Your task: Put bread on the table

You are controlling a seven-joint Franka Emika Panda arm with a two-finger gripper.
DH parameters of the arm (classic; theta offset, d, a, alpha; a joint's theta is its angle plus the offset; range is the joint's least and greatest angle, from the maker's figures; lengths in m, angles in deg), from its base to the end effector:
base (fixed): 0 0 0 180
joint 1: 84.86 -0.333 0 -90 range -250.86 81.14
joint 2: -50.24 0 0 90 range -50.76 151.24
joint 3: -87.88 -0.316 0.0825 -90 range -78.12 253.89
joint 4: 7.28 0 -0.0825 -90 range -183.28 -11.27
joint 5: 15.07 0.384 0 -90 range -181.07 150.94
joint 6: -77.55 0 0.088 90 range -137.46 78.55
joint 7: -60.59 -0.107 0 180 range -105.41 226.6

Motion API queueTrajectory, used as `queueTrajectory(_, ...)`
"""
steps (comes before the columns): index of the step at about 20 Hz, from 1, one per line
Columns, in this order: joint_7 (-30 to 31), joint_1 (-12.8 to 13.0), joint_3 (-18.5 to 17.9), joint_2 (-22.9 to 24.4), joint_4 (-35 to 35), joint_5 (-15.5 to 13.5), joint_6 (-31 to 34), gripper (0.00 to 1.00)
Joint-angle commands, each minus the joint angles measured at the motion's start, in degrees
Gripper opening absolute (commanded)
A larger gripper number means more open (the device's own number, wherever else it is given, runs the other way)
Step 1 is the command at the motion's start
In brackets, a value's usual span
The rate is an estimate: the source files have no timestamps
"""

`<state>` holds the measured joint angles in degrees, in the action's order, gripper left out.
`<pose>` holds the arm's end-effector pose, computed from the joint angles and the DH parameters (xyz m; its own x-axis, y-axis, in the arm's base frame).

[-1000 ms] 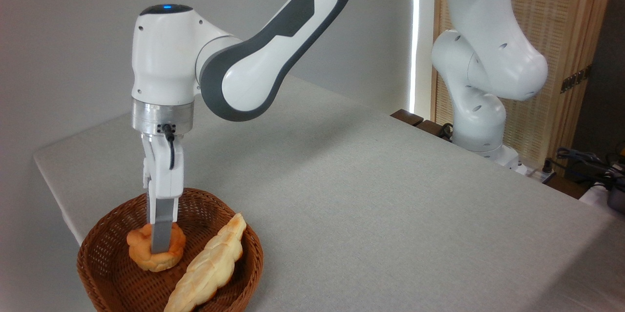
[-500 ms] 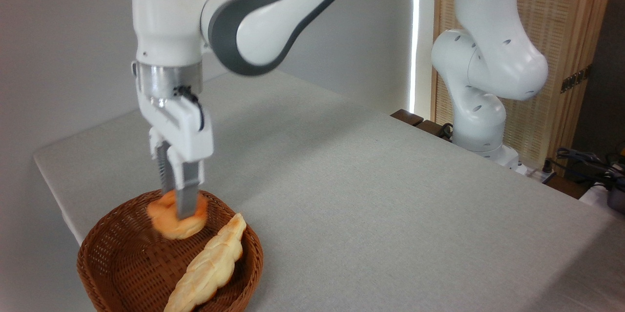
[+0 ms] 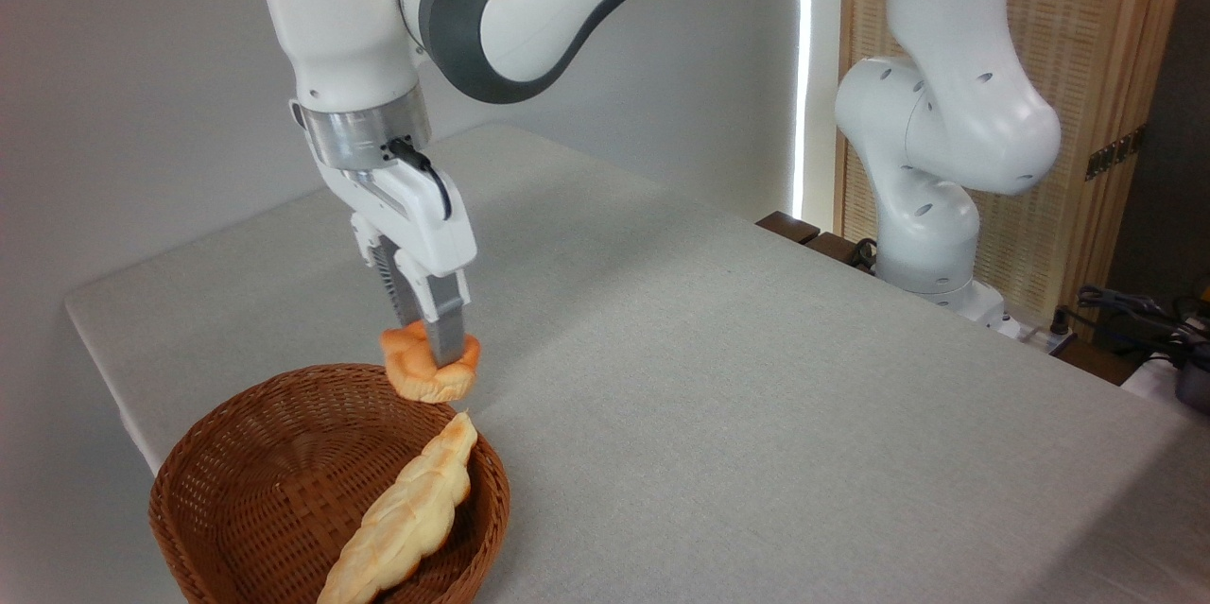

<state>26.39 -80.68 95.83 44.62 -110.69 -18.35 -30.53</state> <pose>0.5755 -0.1256 0.4845 0.7043 -0.7095 0.0245 -0.7093 -0.7019 0.0651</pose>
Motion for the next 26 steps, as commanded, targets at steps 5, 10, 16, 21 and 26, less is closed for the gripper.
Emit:
queueTrajectory(5, 1.2, 0.3, 0.1, 1.9, -3.4, -3.0, 5.4, 0.59)
queueTrajectory(10, 1.4, 0.5, 1.0, 1.8, -4.0, -3.0, 7.2, 1.0)
queueTrajectory(16, 1.1, 0.4, 0.7, 2.4, -3.3, -1.6, 2.4, 1.0)
queueTrajectory(21, 1.1, -0.1, -1.9, 2.7, -2.1, -0.5, -4.3, 1.0)
queueTrajectory(26, 0.7, -0.1, -4.9, 3.9, -1.5, -0.5, -4.3, 1.0)
